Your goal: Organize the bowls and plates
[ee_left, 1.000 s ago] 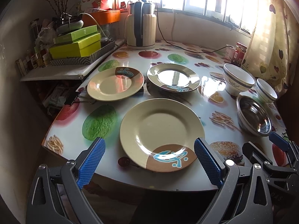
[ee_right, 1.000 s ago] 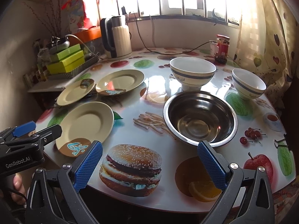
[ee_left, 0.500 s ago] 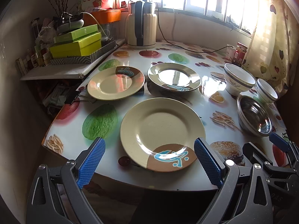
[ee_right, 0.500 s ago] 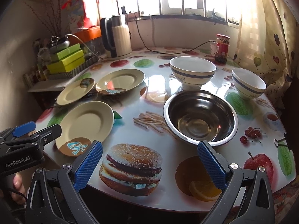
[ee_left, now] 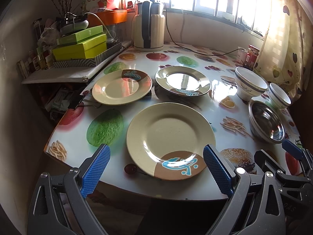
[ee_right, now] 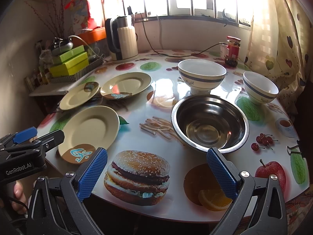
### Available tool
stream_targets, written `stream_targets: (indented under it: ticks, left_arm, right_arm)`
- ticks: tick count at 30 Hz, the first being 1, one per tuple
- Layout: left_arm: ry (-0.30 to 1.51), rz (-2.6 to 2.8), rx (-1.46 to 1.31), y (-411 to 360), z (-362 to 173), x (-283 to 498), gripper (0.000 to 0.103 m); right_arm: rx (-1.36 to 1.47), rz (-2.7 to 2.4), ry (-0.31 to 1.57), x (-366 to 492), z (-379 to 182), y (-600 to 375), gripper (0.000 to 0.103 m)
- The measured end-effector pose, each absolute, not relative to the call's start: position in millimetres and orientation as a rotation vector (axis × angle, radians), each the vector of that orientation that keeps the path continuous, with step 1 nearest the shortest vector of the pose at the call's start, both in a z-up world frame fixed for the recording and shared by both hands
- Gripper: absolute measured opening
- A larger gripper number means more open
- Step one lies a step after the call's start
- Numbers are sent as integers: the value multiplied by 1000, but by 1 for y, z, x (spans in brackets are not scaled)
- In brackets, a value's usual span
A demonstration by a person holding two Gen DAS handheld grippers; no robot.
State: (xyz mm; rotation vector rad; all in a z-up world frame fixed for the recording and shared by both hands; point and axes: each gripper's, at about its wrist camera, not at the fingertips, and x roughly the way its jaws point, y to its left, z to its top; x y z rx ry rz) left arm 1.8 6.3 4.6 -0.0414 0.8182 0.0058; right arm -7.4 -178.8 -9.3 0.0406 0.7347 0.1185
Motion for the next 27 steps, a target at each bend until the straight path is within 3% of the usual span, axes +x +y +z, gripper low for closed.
stream_targets:
  ticks: [18,27]
  left_arm:
    - [820,16,-62,16,5,7,96]
    - [813,56,-123,59,10,24,96]
  right_arm:
    - [31,129,744,-4,-10,-176,103]
    - [12,197,725,19,6,-160,103]
